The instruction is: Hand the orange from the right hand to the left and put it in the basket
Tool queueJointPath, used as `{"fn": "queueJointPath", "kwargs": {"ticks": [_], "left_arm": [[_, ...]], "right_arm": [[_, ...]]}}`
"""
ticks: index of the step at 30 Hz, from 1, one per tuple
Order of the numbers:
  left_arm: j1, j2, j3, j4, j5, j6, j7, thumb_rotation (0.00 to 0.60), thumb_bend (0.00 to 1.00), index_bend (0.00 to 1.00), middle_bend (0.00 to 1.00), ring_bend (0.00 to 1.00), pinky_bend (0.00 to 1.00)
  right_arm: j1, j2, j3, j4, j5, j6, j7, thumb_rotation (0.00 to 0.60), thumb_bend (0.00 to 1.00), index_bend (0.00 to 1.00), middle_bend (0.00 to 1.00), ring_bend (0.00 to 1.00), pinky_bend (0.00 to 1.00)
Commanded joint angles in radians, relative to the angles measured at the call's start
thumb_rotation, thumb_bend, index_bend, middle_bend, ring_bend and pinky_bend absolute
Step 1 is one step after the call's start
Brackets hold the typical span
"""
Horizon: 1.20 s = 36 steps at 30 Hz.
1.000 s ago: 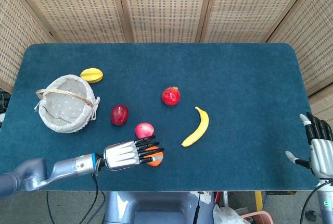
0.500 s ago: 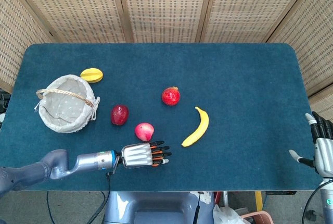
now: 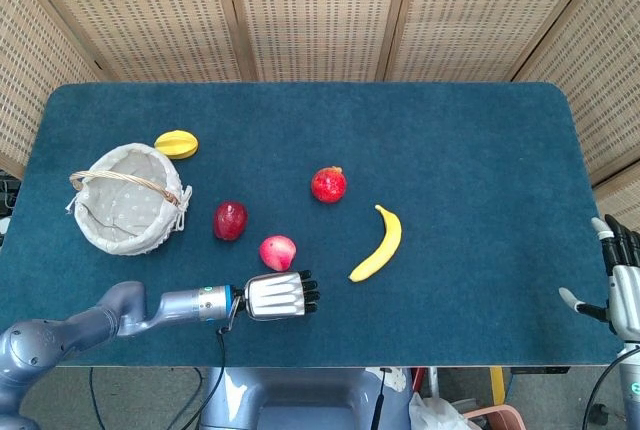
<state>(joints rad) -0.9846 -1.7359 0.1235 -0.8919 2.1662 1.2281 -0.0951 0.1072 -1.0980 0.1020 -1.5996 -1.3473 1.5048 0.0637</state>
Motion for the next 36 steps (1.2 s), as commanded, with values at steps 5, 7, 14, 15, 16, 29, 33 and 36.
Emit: {"fn": "queueJointPath", "kwargs": {"ticks": [5, 7, 14, 15, 16, 29, 33, 36], "left_arm": [[0.009, 0.173, -0.001, -0.141, -0.014, 0.122, 0.085, 0.6, 0.12, 0.56, 0.5, 0.41, 0.48], [0.024, 0.245, 0.002, -0.182, -0.014, 0.156, 0.12, 0.6, 0.12, 0.56, 0.5, 0.41, 0.48], [0.107, 0.424, 0.041, -0.259, -0.025, 0.255, 0.179, 0.6, 0.12, 0.56, 0.5, 0.41, 0.48], [0.121, 0.439, 0.046, -0.258, -0.027, 0.271, 0.18, 0.6, 0.12, 0.56, 0.5, 0.41, 0.48], [0.15, 0.465, 0.054, -0.249, -0.036, 0.304, 0.178, 0.6, 0.12, 0.56, 0.5, 0.41, 0.48], [0.395, 0.345, 0.003, 0.199, -0.325, 0.391, -0.159, 0.6, 0.12, 0.56, 0.5, 0.41, 0.48], [0.402, 0.264, -0.018, 0.349, -0.368, 0.354, -0.251, 0.6, 0.12, 0.56, 0.5, 0.41, 0.48], [0.405, 0.229, -0.021, 0.432, -0.38, 0.339, -0.29, 0.6, 0.12, 0.56, 0.5, 0.41, 0.48]], "right_arm": [[-0.008, 0.003, 0.001, -0.019, -0.025, 0.009, -0.01, 0.6, 0.0, 0.0, 0.0, 0.0, 0.0], [-0.009, 0.003, 0.0, -0.026, -0.035, 0.012, -0.016, 0.6, 0.0, 0.0, 0.0, 0.0, 0.0], [-0.014, 0.004, -0.003, -0.046, -0.058, 0.017, -0.03, 0.6, 0.0, 0.0, 0.0, 0.0, 0.0], [-0.014, 0.005, -0.003, -0.048, -0.06, 0.018, -0.031, 0.6, 0.0, 0.0, 0.0, 0.0, 0.0], [-0.016, 0.005, -0.004, -0.051, -0.064, 0.019, -0.032, 0.6, 0.0, 0.0, 0.0, 0.0, 0.0], [-0.027, 0.008, -0.005, -0.08, -0.104, 0.036, -0.046, 0.6, 0.0, 0.0, 0.0, 0.0, 0.0], [-0.026, 0.004, 0.0, -0.076, -0.093, 0.026, -0.053, 0.6, 0.0, 0.0, 0.0, 0.0, 0.0], [-0.024, 0.001, 0.005, -0.072, -0.081, 0.018, -0.056, 0.6, 0.0, 0.0, 0.0, 0.0, 0.0]]}}
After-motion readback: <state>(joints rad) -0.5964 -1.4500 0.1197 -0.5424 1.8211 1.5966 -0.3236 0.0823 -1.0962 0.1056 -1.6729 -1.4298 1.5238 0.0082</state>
